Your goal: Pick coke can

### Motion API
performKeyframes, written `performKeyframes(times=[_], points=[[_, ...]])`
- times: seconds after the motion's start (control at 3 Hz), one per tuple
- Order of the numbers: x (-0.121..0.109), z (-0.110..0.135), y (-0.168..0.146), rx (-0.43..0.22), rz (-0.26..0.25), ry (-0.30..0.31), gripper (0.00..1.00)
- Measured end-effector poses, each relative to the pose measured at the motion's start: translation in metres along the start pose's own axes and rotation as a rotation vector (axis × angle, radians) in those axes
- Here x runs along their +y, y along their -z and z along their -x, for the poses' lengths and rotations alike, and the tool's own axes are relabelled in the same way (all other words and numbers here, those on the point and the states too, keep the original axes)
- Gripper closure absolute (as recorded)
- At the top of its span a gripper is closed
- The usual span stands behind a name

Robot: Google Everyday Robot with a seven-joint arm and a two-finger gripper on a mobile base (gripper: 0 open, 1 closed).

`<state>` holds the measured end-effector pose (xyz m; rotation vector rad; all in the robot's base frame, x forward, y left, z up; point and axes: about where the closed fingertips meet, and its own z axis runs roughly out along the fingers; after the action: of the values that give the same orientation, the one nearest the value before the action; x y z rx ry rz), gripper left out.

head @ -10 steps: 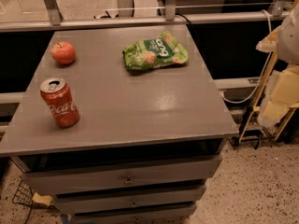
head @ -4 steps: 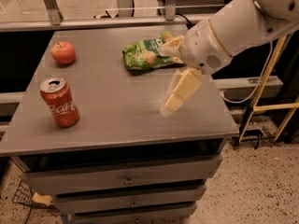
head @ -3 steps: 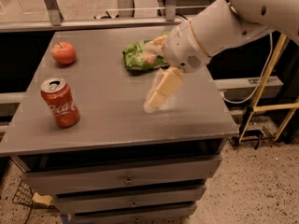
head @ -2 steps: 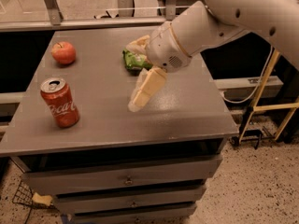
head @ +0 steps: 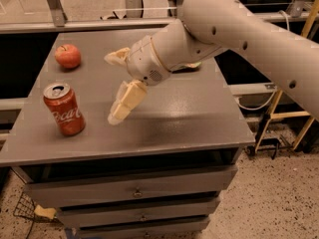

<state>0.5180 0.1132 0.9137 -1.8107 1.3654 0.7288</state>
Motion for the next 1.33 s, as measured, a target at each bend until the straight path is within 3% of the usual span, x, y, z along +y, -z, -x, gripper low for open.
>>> performKeyframes(times=[0.67, 1.33], points=[[-0.006, 0.027, -0.052, -0.18, 0.062, 0.03, 0.0], [-0.008, 0.045, -0.077, -0.26, 0.126, 0.051, 0.0]])
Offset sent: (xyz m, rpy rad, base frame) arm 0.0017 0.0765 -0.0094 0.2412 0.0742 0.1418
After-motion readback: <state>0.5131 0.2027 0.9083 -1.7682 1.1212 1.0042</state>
